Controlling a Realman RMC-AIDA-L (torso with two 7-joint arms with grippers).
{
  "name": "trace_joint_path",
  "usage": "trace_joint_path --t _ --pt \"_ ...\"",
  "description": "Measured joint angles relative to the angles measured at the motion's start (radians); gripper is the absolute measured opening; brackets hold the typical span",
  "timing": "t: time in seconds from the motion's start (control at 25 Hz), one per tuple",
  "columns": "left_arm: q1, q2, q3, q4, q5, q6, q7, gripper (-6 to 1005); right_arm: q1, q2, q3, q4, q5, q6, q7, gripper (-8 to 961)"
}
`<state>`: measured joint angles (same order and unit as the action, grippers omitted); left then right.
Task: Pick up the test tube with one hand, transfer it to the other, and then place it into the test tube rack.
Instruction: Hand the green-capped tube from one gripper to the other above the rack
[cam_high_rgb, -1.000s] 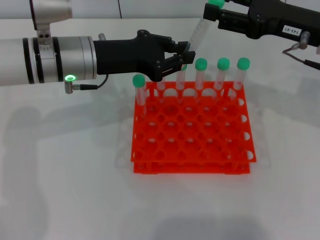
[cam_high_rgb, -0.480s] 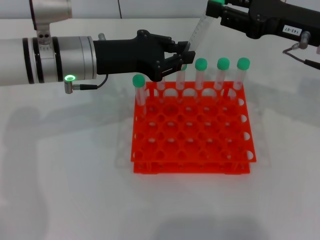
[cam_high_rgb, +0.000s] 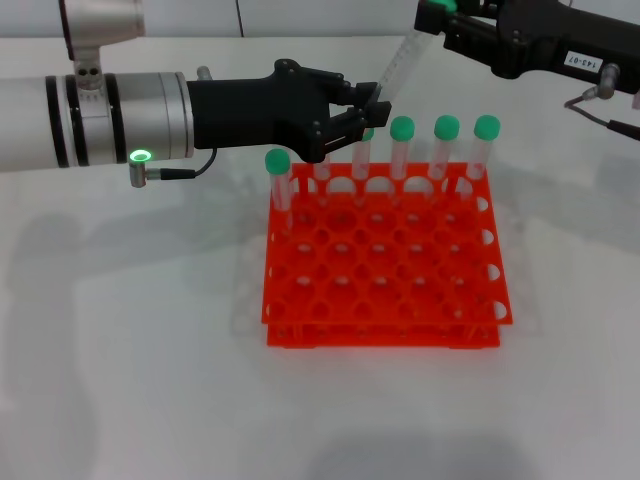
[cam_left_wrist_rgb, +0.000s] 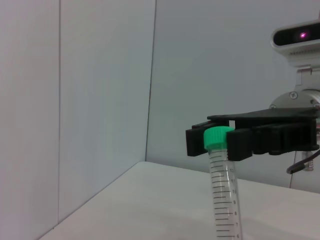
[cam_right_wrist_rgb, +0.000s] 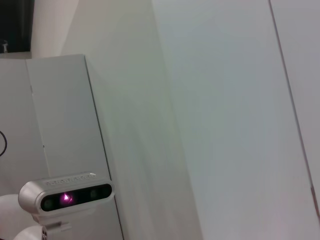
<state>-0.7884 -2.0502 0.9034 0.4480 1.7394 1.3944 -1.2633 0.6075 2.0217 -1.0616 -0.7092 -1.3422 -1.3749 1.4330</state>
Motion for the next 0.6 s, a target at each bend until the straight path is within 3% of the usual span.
trace_joint_path --t 0.08,0.6 --pt "0.000 0.000 0.000 0.000 0.000 0.000 0.000 200 0.000 0.000 0.000 0.001 0.000 0.000 0.000 330" --pt "0.000 -0.002 0.000 0.000 -0.001 0.000 0.001 202 0.001 -0.003 -0.002 0.011 0.010 -0.007 0.006 276"
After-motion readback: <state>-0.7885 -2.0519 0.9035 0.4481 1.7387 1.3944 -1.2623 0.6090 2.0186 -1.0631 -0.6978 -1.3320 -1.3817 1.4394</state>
